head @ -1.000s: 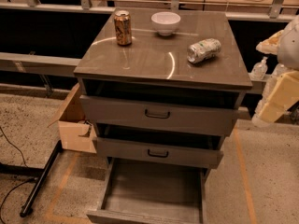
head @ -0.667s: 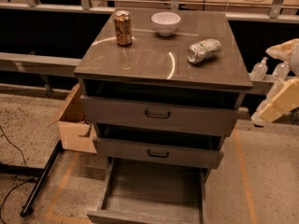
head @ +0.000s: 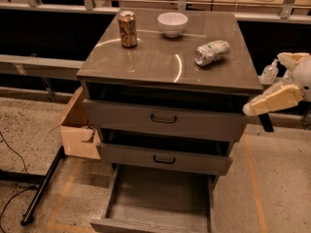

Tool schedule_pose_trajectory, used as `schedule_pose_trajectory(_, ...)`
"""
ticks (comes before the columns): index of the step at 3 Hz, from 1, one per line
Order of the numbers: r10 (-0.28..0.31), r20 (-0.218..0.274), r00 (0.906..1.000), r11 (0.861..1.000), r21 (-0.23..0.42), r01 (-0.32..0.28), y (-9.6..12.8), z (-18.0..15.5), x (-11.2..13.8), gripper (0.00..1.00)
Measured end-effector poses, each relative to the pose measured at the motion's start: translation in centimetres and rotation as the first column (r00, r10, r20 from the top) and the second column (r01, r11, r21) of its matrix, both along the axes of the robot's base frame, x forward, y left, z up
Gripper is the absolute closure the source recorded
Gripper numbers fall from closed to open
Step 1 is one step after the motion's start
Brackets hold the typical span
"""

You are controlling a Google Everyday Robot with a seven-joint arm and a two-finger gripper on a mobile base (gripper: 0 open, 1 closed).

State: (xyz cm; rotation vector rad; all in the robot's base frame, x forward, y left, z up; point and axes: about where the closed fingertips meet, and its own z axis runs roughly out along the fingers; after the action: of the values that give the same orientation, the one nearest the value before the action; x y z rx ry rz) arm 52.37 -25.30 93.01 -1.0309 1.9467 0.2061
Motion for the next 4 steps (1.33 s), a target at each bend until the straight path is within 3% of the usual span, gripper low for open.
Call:
schedule_pose_trajectory(1,-0.097,0.110,0.9892,0.992,0.091,0.087,-1.0,1.1,4.8,0.00)
schedule_pose_trajectory(2,-0.239,0.204,0.9496,0.965,0.159,0.208,-2.9,3.0,10.9,0.00)
schedule_pose_trajectory(3,-0.351,0.180,0.9188,0.914,0.277,0.295,-3.5,3.9,16.7,0.00)
schedule_pose_trajectory(4,-0.363,0.165,0.9170,0.903,0.303,0.303,-3.1,4.1,17.7,0.00)
